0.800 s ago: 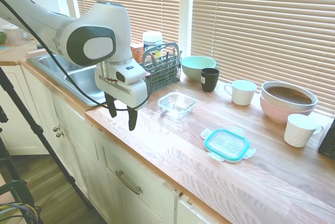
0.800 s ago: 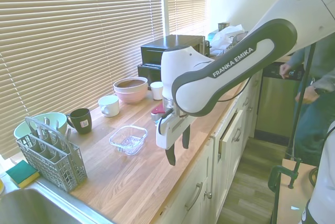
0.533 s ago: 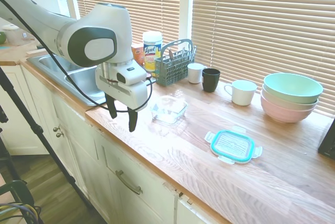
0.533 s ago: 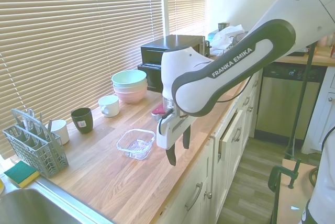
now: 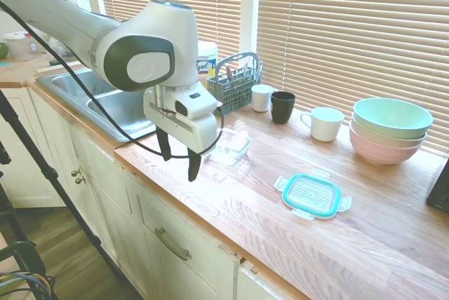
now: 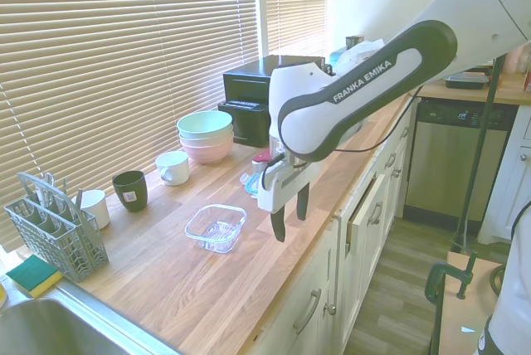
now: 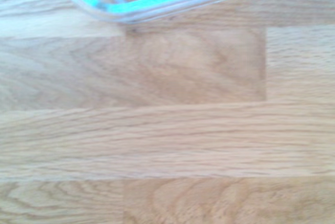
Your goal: Cover the lid of the food container
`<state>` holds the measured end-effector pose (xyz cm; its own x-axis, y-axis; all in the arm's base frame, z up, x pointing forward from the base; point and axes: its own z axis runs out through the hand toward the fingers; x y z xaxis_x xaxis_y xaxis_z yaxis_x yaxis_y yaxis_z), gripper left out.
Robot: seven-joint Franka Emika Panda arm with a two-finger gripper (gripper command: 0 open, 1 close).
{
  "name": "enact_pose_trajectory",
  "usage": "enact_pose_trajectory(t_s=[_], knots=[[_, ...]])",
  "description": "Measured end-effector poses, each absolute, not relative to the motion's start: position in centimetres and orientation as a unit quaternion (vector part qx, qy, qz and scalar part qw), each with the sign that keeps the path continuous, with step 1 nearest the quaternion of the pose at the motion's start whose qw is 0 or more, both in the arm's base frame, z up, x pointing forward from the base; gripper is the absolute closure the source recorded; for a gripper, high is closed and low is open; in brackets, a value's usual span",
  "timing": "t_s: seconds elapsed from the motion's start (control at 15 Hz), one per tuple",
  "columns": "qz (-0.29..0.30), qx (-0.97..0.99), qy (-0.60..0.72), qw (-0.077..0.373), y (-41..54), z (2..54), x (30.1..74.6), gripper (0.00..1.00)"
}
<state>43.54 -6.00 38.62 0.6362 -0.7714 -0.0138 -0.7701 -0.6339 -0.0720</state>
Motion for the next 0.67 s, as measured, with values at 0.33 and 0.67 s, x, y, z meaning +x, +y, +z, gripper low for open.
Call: enact_pose_trajectory(t_s=[0.33, 0.67], knots=[[-0.007, -0.895, 0.441, 0.063, -13.2, 40.4, 46.0, 0.00], [-0.005, -0.889, 0.451, 0.077, -20.4, 39.9, 48.4, 0.00]])
